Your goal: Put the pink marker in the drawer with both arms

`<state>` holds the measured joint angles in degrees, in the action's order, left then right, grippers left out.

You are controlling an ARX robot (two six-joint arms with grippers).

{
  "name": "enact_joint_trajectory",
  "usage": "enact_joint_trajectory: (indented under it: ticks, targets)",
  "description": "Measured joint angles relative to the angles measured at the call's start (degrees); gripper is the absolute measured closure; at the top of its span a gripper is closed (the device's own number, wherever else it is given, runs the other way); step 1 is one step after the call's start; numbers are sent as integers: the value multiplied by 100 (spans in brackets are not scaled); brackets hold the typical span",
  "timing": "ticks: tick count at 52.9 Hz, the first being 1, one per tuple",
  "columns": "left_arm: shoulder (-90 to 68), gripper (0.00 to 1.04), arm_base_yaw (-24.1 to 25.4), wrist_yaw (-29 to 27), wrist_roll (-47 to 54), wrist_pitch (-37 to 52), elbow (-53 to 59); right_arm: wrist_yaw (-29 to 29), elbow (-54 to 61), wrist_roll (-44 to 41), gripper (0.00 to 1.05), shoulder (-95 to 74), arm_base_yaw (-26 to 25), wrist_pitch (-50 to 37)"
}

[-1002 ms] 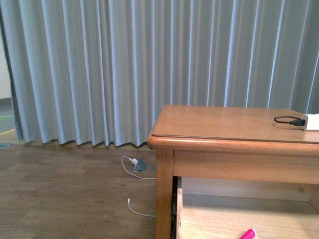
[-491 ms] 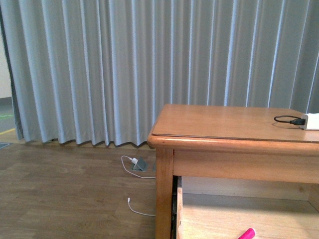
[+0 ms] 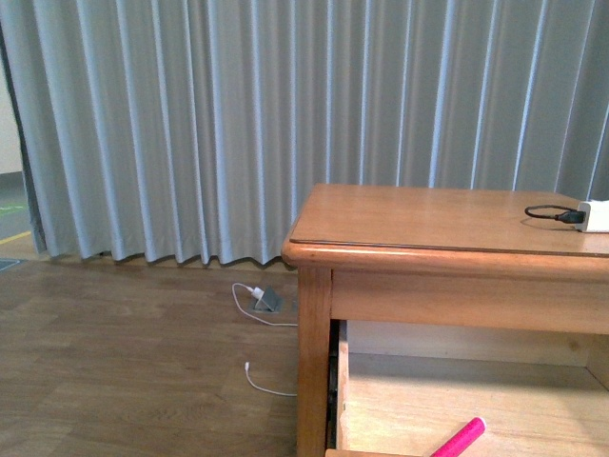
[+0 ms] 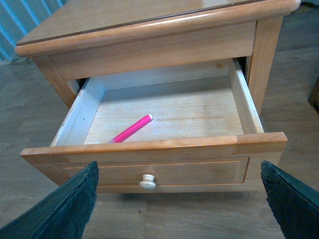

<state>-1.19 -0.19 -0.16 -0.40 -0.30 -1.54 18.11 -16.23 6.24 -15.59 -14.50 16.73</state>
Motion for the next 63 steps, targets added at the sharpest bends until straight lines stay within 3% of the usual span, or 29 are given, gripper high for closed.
enact_joint_trajectory:
  ticks: [18,21,24,27,29,32,43,48,53,63]
  targets:
    - [98,101,2,7,13,7,20,0,9,0,8,0,0,0]
    - [98,87,2,7,13,7,20,-120,24,-35,8,15,28,-35]
    - [98,74,2,9,13,7,20,-1169,160,-262,8,136,385,-264]
    - [98,64,2,4,13,7,20,-1687,166,-407,8,111,638,-77]
    - [98,58,2,4,13,7,20,-1742,166,-461,8,44,702,37]
    - [98,42,2,9,13,7,20,-1923,164,-592,8,-286,922,238]
    - [101,5,2,7,17,7,20,-1473,-98,-568,8,-1882,1565,448]
    - [98,7,2,7,15,7,20,-1349,-328,-446,8,-2782,1945,157]
    - [98,6,2,7,17,7,20,-1626,-538,-295,8,-3718,2308,-393]
    - [101,6,2,7,15,7,20,-1993,-1038,-48,8,-5372,2546,-1316]
